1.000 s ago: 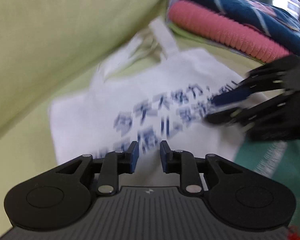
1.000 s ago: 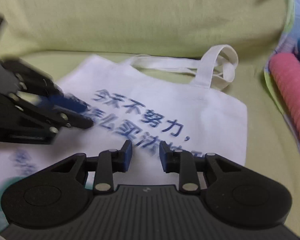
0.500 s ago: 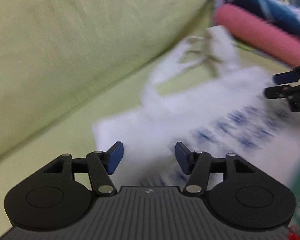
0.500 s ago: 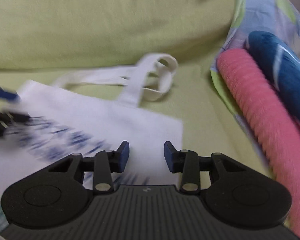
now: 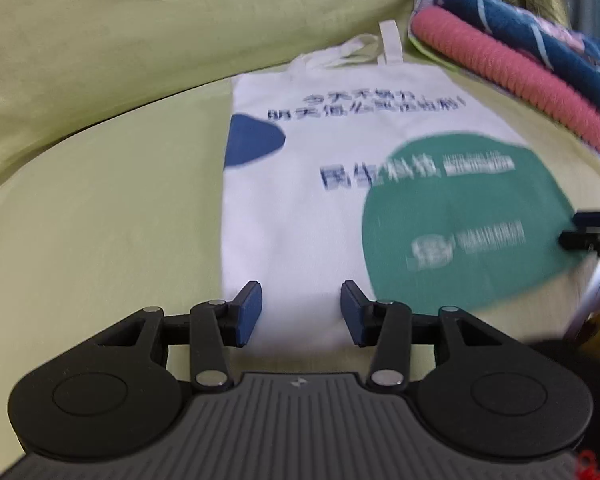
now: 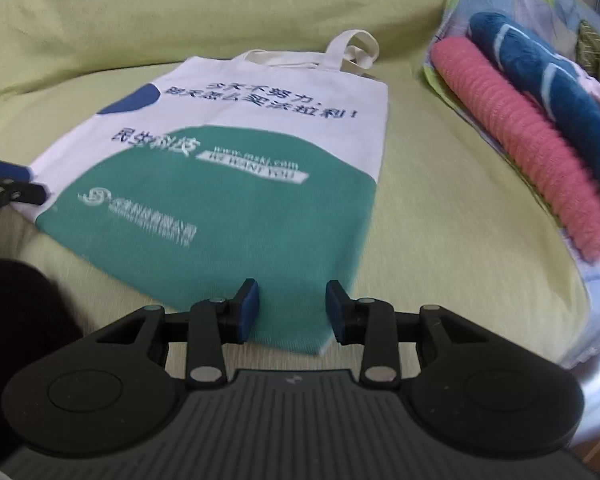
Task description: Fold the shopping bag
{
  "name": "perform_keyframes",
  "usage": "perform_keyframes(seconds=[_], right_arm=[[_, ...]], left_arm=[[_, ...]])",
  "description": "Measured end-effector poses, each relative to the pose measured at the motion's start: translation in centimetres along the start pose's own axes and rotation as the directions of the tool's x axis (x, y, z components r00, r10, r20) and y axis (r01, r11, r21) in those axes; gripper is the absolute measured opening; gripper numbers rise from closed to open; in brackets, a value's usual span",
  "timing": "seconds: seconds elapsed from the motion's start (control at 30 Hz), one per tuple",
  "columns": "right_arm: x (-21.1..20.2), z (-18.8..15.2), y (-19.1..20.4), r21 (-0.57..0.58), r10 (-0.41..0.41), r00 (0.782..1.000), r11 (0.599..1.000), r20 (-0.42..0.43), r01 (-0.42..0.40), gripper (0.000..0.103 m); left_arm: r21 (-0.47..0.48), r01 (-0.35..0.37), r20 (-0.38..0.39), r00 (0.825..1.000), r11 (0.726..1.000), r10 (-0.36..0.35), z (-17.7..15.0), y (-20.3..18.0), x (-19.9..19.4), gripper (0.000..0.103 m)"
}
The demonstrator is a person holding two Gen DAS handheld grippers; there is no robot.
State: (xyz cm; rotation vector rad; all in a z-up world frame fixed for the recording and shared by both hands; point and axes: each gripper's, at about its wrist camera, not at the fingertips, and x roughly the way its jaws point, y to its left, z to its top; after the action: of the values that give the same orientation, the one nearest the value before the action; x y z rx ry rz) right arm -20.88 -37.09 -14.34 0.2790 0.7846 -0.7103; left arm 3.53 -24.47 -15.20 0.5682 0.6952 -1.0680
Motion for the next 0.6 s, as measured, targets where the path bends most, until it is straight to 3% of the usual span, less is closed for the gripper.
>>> perform_keyframes(seconds=[0.1, 0.17, 0.33, 0.47, 0.6], right_arm=[[-1.1, -0.2, 0.0, 0.031, -0.031, 0.999, 0.999, -0.030, 0.032, 0.032], [-2.0, -0.3, -0.1, 0.059, -0.045, 0.998, 0.997, -0.046, 0.048, 0.033], [-5.3, -0.9, -1.6, 0.188, 0.015, 1.000, 0.982, 0.005, -0.016, 0.042], [-5.0, -1.2, -3.3, 0.221, 0.008, 0.999, 0.975, -0.035, 0.000, 0.045], [-3.5, -0.7, -6.5, 0.248, -0.004, 0.996, 0.968, -0.092, 0.027, 0.045]], left_arm=[[-0.012, -0.046, -0.055, 0.997, 0.999, 0.045, -1.1, -0.5, -1.2, 0.051], [-0.085, -0.058, -0.096, 0.994, 0.995, 0.050, -1.7, -0.3, -2.0, 0.051], [-0.275, -0.014, -0.038, 0.999, 0.961, 0.003, -2.2, 0.7, -6.2, 0.051], [-0.254, 0.011, 0.040, 0.999, 0.967, -0.001, -0.7, 0.6, -8.4, 0.051], [-0.241, 0.086, 0.062, 0.995, 0.967, -0.073, 1.5, 0.9, -7.5, 0.051]])
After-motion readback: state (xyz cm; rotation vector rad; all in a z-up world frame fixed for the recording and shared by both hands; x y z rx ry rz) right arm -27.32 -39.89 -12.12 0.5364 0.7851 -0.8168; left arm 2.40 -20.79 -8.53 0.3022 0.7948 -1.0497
